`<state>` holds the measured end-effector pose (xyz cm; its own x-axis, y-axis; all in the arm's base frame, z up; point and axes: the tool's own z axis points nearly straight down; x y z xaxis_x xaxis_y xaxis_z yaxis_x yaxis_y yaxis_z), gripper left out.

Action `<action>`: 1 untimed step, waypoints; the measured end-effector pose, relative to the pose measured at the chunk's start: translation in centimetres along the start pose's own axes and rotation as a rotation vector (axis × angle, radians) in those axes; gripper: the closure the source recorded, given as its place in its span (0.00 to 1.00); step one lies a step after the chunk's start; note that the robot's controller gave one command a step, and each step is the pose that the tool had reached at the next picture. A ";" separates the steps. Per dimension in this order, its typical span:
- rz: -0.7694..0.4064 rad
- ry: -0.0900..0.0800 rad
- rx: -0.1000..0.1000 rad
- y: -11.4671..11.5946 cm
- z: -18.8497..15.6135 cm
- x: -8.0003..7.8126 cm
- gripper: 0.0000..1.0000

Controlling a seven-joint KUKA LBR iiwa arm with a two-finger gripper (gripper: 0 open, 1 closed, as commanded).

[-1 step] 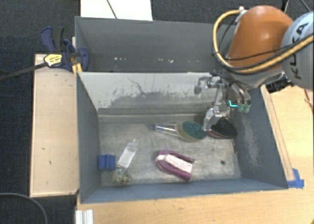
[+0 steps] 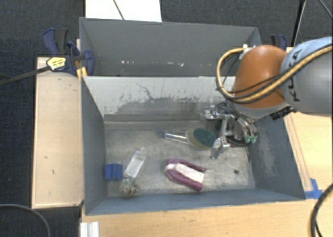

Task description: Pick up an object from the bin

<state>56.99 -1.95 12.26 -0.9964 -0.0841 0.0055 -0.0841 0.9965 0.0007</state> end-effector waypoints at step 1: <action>-0.435 -0.010 0.002 0.2 5.1 -2.4 0.00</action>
Offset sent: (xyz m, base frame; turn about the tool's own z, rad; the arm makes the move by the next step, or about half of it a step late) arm 0.0222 0.0037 -0.0526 -0.4349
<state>59.36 -1.52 7.15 -0.8682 -0.4962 -0.0049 -0.4962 0.8682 -0.0012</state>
